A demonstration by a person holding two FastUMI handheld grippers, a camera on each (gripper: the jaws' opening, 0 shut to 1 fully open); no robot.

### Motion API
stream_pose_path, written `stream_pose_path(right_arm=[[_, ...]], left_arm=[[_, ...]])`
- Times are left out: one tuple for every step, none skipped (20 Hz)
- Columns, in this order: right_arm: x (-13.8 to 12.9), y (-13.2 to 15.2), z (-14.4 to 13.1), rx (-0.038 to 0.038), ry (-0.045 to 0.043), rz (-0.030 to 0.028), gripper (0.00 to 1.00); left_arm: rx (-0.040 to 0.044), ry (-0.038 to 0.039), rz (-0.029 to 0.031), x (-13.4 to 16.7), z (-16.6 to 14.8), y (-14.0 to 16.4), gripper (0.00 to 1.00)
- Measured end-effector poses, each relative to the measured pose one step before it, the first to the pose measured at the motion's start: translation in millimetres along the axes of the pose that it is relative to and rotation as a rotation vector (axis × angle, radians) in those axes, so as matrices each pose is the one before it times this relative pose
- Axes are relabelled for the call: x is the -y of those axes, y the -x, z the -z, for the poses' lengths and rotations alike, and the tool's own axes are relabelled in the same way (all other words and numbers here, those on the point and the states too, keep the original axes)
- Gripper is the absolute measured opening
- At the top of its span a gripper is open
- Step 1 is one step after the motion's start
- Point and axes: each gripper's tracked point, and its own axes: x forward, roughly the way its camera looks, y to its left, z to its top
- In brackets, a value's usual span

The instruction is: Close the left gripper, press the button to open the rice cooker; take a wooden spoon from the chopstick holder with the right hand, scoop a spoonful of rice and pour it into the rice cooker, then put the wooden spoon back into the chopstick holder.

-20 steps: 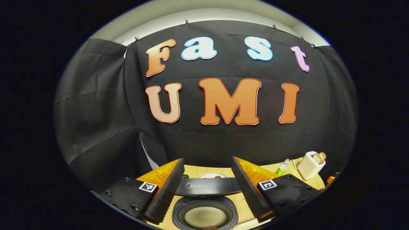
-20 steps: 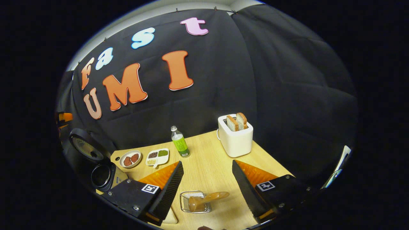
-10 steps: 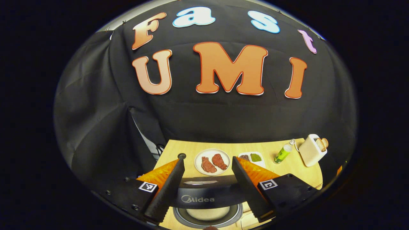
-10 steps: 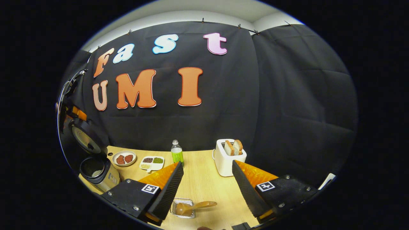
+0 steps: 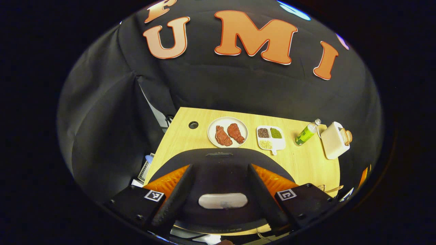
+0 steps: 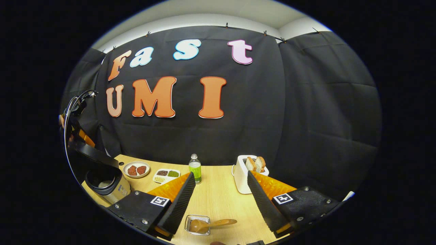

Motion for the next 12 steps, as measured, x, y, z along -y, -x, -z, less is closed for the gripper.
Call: stream_pose_path(right_arm=[[-1.84, -0.15, -0.44, 0.00127, 0.00903, -0.00431, 0.95], [-3.77, -0.22, -0.51, 0.00291, 0.00819, -0.00657, 0.95], [-3.53, -0.38, -1.62, 0.00362, 0.00613, -0.00724, 0.95], [-4.42, -0.32, -0.77, -0.00031, 0.00263, -0.01148, 0.95], [-5.0, -0.16, 0.55, -0.00065, 0.002, -0.00906, 0.95], [-3.28, -0.08, -0.6, -0.00045, 0.0037, -0.01017, 0.95], [-4.33, 0.31, -0.68, 0.00184, 0.00575, -0.00833, 0.95], [-3.76, -0.46, -2.02, 0.00631, 0.00664, -0.00893, 0.95], [-4.66, 0.31, -2.07, 0.00625, 0.00843, -0.00846, 0.95], [-2.0, 0.41, -1.0, 0.00478, 0.01056, -0.00594, 0.95], [-3.23, 0.09, -1.78, 0.00533, 0.00866, -0.00677, 0.95], [-3.49, 0.47, -2.18, 0.00347, 0.00601, -0.00719, 0.95]], left_arm=[[-0.02174, -0.00073, 0.00271, 2.17, 8.79, -0.68, 0.99], [-0.03409, 0.00701, 0.00359, 1.3, 10.89, -3.71, 0.99], [-0.0387, 0.00821, 0.0001, -0.1, 12.34, -0.13, 0.98], [-0.04955, 0.00496, 0.00493, 0.02, 16.73, -1.37, 0.99], [-0.04471, 0.00274, -0.00121, -0.52, 14.33, -4.47, 0.99], [-0.05853, -0.004, -0.00243, -0.19, 15.54, -5.98, 0.99], [-0.03457, 0.0006, -0.00712, -0.81, 10.47, -5.62, 0.99], [-0.05154, 0.00212, -0.01273, -12.95, 8.55, -6.74, 0.99], [-0.03187, 0.00591, -0.01022, 1.26, 12.13, -7.19, 0.99], [-0.03094, 0.01767, -0.0064, 4.24, 6.45, -2.45, 0.99], [0.03061, 0.00555, -0.0031, 0.23, -7.6, -0.58, 1.0], [-0.0321, -0.00475, 0.00011, -0.22, 5.62, -2.71, 1.0]])
